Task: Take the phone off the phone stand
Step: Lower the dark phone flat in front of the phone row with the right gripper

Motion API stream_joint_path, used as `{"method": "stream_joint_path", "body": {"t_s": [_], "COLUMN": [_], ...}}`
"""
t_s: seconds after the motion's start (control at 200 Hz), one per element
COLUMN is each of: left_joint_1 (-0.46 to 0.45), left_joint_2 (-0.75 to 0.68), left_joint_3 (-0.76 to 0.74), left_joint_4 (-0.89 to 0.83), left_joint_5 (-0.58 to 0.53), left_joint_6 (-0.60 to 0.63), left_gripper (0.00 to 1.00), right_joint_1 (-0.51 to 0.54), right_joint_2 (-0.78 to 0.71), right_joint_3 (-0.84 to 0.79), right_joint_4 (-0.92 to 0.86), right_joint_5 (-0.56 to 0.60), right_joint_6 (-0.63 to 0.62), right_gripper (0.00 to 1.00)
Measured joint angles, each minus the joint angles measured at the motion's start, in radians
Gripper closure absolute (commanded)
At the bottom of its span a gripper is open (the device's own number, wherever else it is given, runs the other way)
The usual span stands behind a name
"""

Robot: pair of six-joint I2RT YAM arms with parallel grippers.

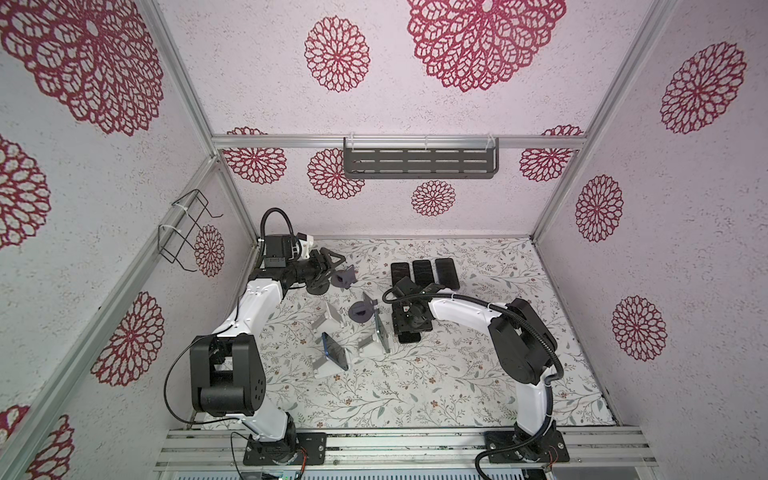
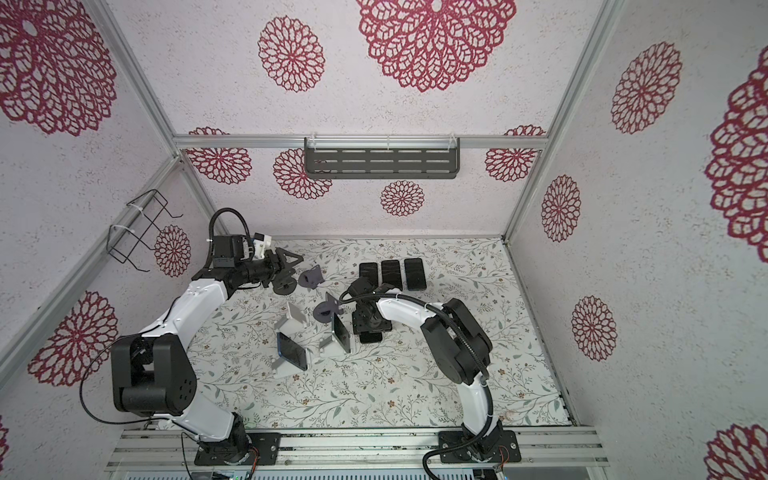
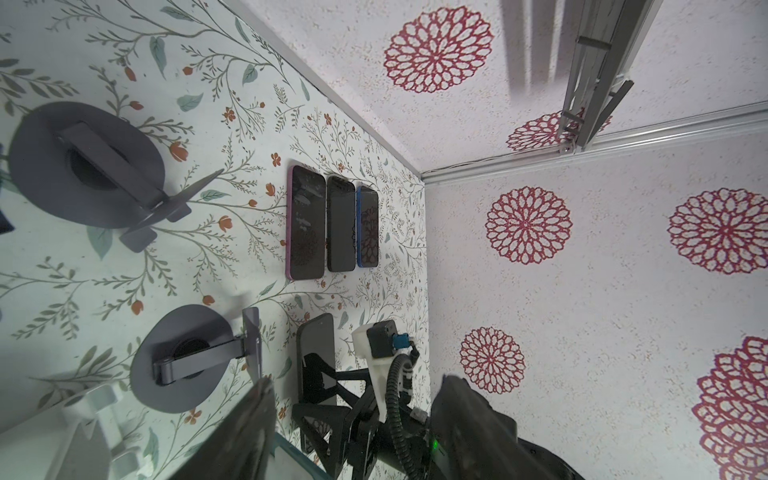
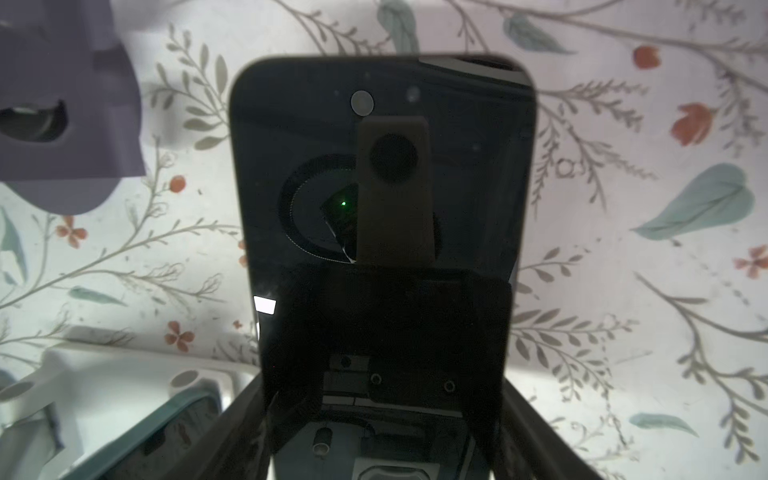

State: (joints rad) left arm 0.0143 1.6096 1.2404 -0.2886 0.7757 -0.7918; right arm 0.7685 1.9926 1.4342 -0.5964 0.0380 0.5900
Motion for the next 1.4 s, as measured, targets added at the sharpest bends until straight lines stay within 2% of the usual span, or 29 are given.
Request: {"method": "stream_joint_path", "body": {"t_s": [0.32,0.46,0.6,0.686,0.741,1.056,1.396], "left_joint_1": [0.003,0.006,0.014,0.019,0.021,0.028,0.030], "left_joint_2": [-0.056,-0.057,-0.060,-0.063,-0.063,-0.063,-0.063], "left_joint_3": [0.000,0.000,0.000,0.000,0.000,0.000,0.001], "left_joint_4": [-0.001,-0.002,-0.005,-0.005,-0.005,-0.016,-0.032], "left_joint_5": [-0.008,-0.008,-0.008,-0.007,-0.004,-0.002,-0.002], "left_joint_6": [0.002,0.002,0.002,0.002,0.002,0.007,0.032], "left_gripper": [0.34,0.34,0.34,0.33,0.33,0.32,0.32], "right_joint_1": [0.000,-0.002,-0.003,-0.003,-0.003,-0.003,-0.003], "right_joint_2": [0.022,0.029,0.031,0.031,0.031,0.032,0.032], "right_joint_3": [0.000,0.001,0.001,0.001,0.001,0.001,0.001], "right_joint_4": [0.035,0.038,0.038,0.038,0.038,0.037,0.039], "right_joint_5": [0.003,0.011,0.016,0.020,0.021,0.030,0.042], "right_joint_6": [0.034,0.051,0.066,0.068,0.069,0.077,0.072], "right_gripper": [0.48,0.39,0.36,0.27,0.24,0.18,0.18]}}
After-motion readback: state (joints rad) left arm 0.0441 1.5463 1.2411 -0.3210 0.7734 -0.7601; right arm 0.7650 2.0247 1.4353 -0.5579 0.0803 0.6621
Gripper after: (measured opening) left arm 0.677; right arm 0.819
